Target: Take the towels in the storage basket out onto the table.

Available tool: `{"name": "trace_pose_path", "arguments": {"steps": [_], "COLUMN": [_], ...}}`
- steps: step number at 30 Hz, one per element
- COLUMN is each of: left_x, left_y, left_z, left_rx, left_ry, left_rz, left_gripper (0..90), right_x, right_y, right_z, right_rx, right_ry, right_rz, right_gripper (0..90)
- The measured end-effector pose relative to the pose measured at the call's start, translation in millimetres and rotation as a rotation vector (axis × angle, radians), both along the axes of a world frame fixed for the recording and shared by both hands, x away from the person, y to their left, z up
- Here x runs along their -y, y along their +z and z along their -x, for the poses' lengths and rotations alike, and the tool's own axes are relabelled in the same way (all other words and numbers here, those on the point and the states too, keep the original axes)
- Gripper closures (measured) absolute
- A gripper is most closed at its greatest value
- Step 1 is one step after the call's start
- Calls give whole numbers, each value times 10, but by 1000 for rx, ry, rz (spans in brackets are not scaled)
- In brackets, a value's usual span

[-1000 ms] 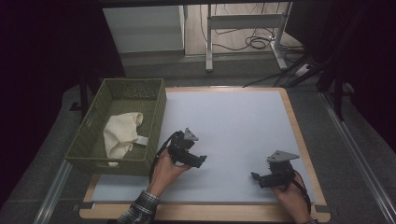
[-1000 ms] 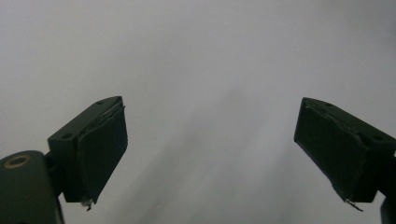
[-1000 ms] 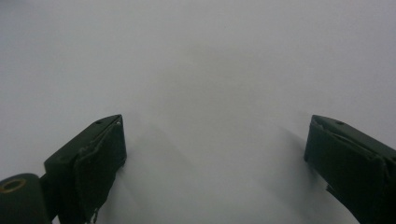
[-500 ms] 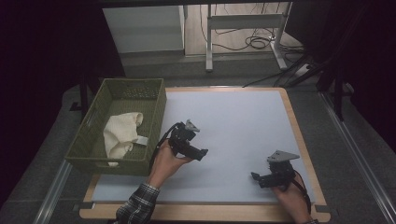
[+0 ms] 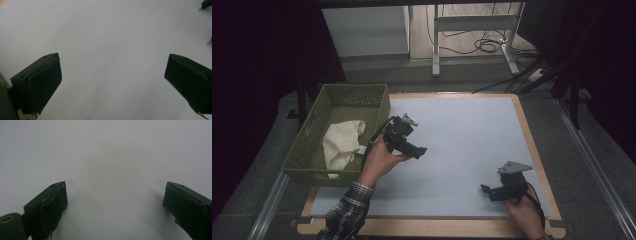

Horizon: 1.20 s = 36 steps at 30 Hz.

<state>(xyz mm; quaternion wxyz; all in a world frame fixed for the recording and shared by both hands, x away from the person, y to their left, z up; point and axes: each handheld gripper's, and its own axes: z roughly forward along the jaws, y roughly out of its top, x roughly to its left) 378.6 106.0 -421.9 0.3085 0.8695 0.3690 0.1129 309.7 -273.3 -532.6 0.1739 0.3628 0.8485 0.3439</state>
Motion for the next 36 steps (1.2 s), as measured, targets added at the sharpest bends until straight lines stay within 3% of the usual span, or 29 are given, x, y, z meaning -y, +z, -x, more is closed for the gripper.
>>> {"name": "trace_pose_path", "arguments": {"steps": [11,25,30,36], "left_x": [-324,-835,-995,-1211], "left_y": [140,139,153,180], "left_z": [-166,-381,-415,-435], "left_rx": [-2,-16,-16,-13], "left_ry": [78,224,259,293], "left_rz": [-50,-49,-61,-39], "left_gripper": [1,2,2,0], "right_x": [0,0,0,0], "right_y": [0,0,0,0], "right_z": [0,0,0,0], "right_rx": [0,0,0,0], "right_ry": [0,0,0,0], "right_rz": [0,0,0,1], "right_gripper": [58,58,57,57]}}
